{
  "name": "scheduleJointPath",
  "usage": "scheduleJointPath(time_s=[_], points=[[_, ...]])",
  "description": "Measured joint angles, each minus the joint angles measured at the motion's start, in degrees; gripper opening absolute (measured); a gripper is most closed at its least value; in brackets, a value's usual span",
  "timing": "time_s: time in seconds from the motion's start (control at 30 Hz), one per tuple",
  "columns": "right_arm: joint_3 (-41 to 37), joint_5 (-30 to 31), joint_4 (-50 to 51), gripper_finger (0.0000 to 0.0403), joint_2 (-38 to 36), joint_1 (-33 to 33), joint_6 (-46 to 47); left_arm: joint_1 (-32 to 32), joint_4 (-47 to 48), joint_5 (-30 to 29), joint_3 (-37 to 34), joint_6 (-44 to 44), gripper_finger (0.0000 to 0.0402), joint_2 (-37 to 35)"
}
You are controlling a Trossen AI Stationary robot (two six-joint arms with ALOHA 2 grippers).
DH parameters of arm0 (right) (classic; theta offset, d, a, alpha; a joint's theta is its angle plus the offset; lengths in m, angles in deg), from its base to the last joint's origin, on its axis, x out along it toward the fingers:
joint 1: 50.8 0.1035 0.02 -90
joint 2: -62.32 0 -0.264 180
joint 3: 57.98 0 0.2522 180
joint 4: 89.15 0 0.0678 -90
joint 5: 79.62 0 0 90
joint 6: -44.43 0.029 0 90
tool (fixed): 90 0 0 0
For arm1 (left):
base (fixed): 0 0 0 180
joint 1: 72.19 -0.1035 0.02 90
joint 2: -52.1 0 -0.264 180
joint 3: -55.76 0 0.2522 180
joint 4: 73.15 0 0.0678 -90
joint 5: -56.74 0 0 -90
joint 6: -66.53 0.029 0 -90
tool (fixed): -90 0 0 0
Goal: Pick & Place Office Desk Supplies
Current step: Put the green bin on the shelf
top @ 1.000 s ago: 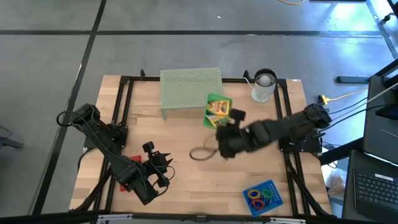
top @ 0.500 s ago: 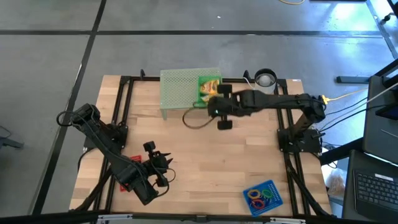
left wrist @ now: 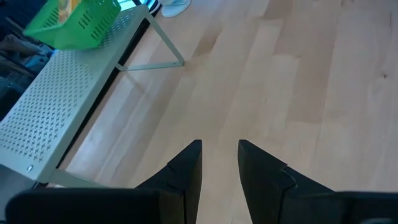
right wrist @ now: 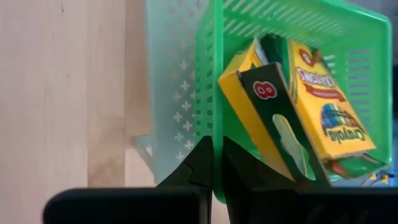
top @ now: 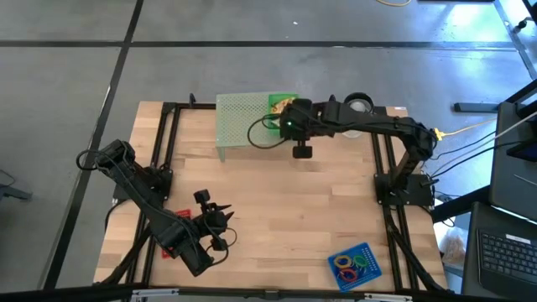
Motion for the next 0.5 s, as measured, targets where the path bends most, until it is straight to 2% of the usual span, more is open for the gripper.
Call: scheduleJointPath(time_s=[0.23,0.5], points=[[0.00,-1.48,0.30,0.0020,0.08,-3.25,-1.00,0.01,0.00,0.00,0.00,1.11,0.0097,0.00],[0.00,-4.14,0.23,0.0020,0.08,-4.09,1.55,0.00,0.00,0.02,0.00,1.17,0.0097,0.00]])
